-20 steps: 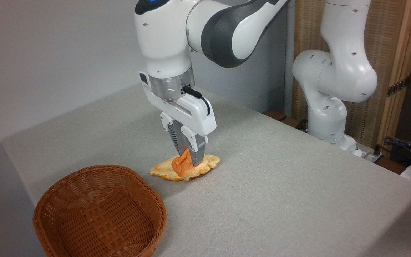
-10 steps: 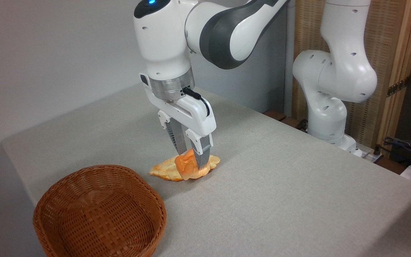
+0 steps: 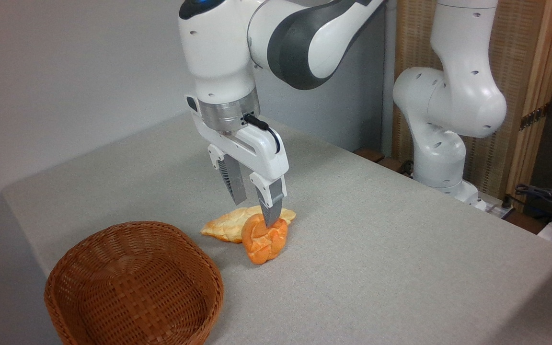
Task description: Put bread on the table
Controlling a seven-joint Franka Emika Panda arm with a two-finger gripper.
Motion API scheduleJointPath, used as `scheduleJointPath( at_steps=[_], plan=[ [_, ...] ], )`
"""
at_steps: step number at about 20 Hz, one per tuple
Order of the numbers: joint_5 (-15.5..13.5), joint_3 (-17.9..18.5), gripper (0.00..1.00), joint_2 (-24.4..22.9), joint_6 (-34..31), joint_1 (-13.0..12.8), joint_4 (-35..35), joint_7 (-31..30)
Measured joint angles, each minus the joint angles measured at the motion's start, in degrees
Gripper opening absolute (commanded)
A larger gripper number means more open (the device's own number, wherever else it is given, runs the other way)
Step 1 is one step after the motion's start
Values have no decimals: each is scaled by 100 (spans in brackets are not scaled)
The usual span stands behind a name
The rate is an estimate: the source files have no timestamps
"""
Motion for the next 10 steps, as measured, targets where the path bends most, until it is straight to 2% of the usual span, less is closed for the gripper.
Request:
scheduleJointPath(
  at_steps=[10],
  plan=[
    [0,3,100,-6,43,2,272,4]
  ],
)
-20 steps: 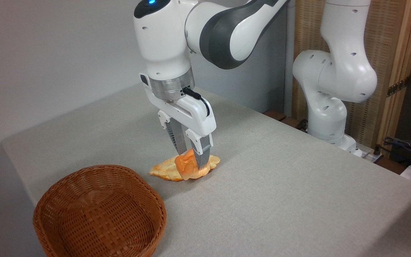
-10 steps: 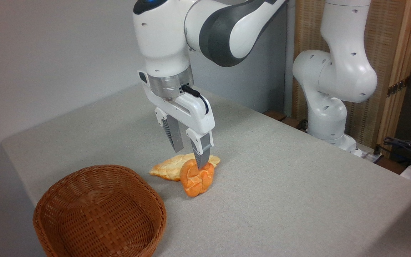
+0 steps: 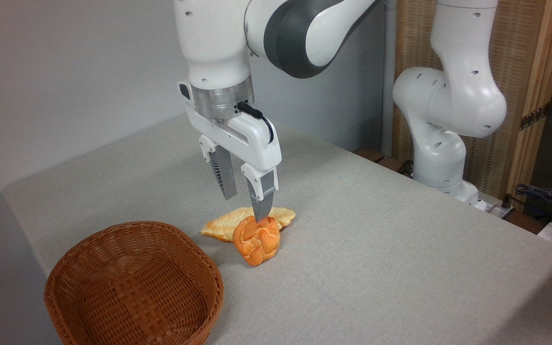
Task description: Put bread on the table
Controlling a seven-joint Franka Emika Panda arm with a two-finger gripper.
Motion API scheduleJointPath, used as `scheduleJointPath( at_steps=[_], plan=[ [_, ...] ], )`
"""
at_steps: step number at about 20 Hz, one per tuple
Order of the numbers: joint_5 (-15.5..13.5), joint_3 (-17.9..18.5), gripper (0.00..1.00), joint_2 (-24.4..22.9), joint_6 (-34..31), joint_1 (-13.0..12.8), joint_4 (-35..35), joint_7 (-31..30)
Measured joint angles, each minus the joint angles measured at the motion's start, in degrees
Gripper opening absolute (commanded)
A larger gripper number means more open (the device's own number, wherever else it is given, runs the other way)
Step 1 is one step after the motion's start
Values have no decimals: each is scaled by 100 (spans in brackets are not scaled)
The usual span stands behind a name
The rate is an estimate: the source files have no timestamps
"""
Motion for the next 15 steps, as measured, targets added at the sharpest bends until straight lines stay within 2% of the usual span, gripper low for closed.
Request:
scheduleJointPath(
  at_steps=[8,11,15],
  plan=[
    [22,4,100,-1,780,16,166,13],
    [229,12,100,0,835,21,243,17],
    [248,27,100,10,835,22,313,10]
  ],
)
